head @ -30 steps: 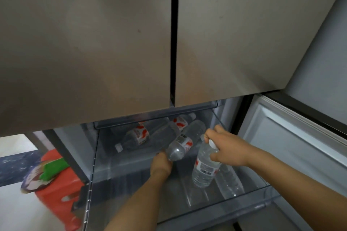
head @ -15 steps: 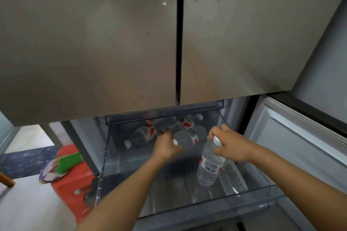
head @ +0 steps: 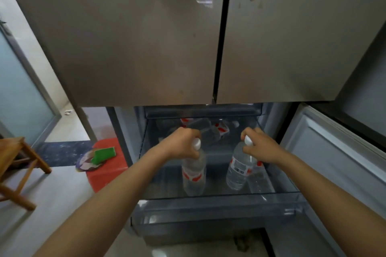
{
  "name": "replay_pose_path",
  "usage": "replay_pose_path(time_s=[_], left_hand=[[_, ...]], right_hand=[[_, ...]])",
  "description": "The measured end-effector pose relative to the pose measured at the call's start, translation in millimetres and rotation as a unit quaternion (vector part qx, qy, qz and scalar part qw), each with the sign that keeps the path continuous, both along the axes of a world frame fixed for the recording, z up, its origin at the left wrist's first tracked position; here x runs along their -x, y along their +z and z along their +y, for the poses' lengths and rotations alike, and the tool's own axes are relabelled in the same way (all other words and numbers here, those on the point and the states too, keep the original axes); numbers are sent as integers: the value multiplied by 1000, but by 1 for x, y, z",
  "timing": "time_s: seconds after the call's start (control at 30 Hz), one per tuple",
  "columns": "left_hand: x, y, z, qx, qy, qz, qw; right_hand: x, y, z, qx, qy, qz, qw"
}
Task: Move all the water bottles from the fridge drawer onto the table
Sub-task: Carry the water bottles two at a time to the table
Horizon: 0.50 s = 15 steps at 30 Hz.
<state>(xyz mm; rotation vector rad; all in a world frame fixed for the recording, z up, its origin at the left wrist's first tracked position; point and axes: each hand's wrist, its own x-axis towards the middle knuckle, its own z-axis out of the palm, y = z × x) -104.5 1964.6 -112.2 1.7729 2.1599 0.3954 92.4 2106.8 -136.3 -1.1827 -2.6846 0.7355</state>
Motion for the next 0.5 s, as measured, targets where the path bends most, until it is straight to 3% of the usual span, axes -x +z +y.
replay_pose_path(time_s=[0.17,0.3,0.5], left_hand=[[-15,-27,-9,-90,39,-121,988],[-24,-49,-17,-151,119,-223,956],[-29,-83,-24,-119,166,-279,938]], right_hand=[[-7,-20,-11,-19,-60,120,991],[-18,-40,-22,-4,-123,192,974],[-21,-64,-23,86,-139,202,966]])
